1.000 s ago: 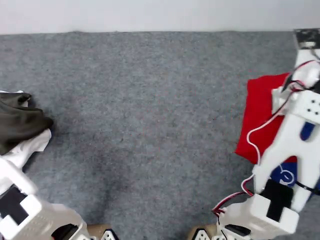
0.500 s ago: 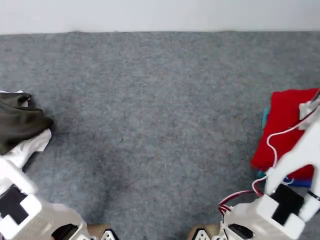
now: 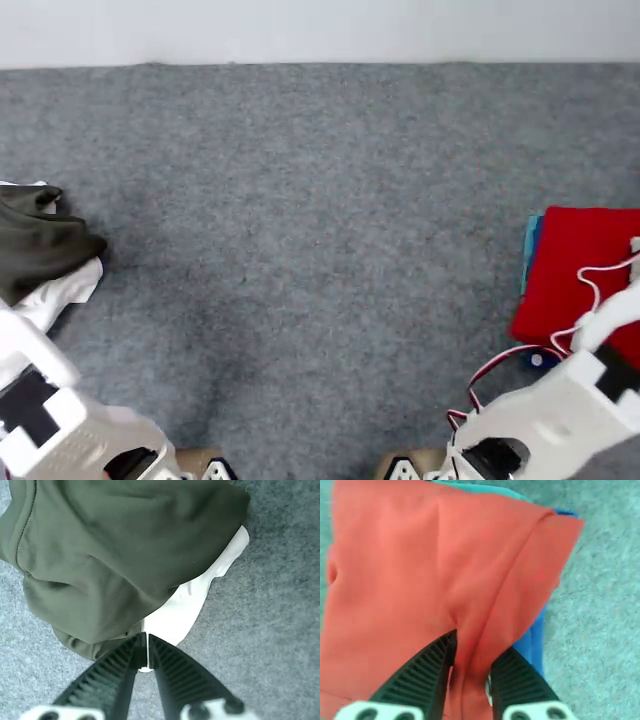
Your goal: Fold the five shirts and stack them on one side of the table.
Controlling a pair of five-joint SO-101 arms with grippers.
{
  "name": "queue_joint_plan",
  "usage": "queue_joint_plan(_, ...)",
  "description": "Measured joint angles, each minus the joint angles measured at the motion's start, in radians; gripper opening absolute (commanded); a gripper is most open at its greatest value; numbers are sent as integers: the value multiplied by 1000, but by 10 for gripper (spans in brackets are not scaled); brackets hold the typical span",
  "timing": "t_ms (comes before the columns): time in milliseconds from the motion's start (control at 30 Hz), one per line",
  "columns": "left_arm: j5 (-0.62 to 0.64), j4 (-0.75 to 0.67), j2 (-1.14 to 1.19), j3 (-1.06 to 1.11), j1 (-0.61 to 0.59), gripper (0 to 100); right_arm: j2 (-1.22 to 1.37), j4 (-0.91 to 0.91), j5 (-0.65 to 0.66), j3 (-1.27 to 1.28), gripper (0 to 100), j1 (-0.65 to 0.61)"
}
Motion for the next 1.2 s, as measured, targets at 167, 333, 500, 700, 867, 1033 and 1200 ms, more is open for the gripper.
queue_joint_plan(167, 0, 0, 0, 0, 0, 15, -3, 17, -11, -15, 288, 18)
queue_joint_plan(333, 0, 0, 0, 0, 0, 15, -83, 94, -66, -48, 264, 12)
queue_joint_plan(500, 0, 5, 0, 0, 2, 15, -107, 169, -74, -54, 10, -34)
queue_joint_plan(700, -3, 34, -5, 0, 18, 15, -31, 180, -74, -54, 6, -20)
queue_joint_plan(867, -3, 34, -72, 0, 17, 15, 15, 150, -74, -71, 9, 41)
queue_joint_plan(1033, -3, 37, -135, 0, 25, 15, 61, 37, -74, -72, 9, 87)
queue_joint_plan(1200, -3, 38, -189, 68, 37, 15, 138, 6, -74, -89, 9, 94)
